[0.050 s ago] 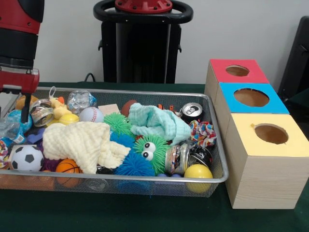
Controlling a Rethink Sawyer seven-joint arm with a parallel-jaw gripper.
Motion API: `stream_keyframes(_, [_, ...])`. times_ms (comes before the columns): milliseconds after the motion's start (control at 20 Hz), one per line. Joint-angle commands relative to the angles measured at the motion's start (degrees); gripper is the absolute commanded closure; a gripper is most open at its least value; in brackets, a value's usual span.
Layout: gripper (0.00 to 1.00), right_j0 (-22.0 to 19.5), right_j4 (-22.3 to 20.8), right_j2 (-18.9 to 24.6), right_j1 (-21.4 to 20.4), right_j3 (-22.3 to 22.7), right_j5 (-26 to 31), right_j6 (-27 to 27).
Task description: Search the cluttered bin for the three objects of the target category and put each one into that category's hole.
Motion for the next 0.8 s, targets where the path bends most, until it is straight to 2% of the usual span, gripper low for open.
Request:
stream_keyframes(50, [0.0, 1.5, -4.4, -0.5, 1.6, -2.1, -2.3, -0.4])
stream_keyframes(400, [0.0, 4.5, -6.8, -4.3, 4.5, -4.5, -5.9, 3.1])
stream_keyframes(550, [0.0, 10.0, -8.5, -11.1, 7.2, -7.2, -11.0, 8.7])
stream_keyframes(700, [0.0, 14.6, -7.1, -17.2, 9.8, -9.2, -15.8, 11.9])
stream_keyframes(800, [0.0, 16.2, -5.6, -19.8, 11.0, -9.9, -17.9, 11.9])
